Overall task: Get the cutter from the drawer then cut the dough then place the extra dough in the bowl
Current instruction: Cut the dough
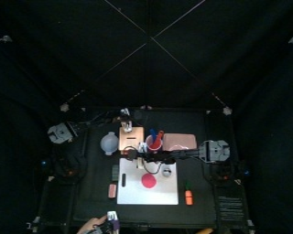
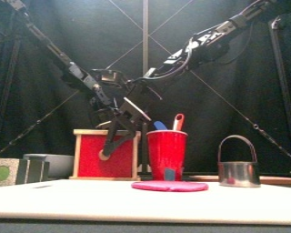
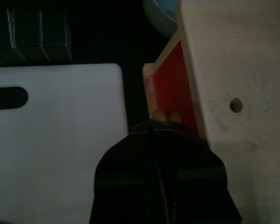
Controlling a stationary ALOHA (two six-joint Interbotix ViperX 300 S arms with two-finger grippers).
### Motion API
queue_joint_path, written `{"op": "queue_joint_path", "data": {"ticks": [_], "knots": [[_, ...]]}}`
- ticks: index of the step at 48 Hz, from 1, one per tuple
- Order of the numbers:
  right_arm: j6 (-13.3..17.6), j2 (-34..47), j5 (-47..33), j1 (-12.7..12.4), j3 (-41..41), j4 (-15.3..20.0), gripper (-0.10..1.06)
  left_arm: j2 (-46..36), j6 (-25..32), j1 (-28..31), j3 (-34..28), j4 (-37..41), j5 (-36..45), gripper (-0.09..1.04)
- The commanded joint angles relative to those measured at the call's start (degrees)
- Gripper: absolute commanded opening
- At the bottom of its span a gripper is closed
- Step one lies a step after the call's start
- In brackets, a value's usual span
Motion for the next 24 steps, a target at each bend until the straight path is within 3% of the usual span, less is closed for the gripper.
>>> {"op": "queue_joint_path", "data": {"ticks": [1,12,24], "knots": [[0.0,-4.92,-0.35,1.58,-0.26,0.53,0.46,-2.46,-0.44,-0.09,-1.41,-0.18,-2.2,0.62],[0.62,-11.51,-0.26,2.99,4.92,2.46,0.46,-5.8,-2.2,-0.53,-0.18,-1.58,-4.83,0.62],[0.62,-19.51,-0.26,3.34,12.57,5.1,0.46,-9.23,-3.34,-5.8,2.55,-4.13,-8.17,0.62]]}}
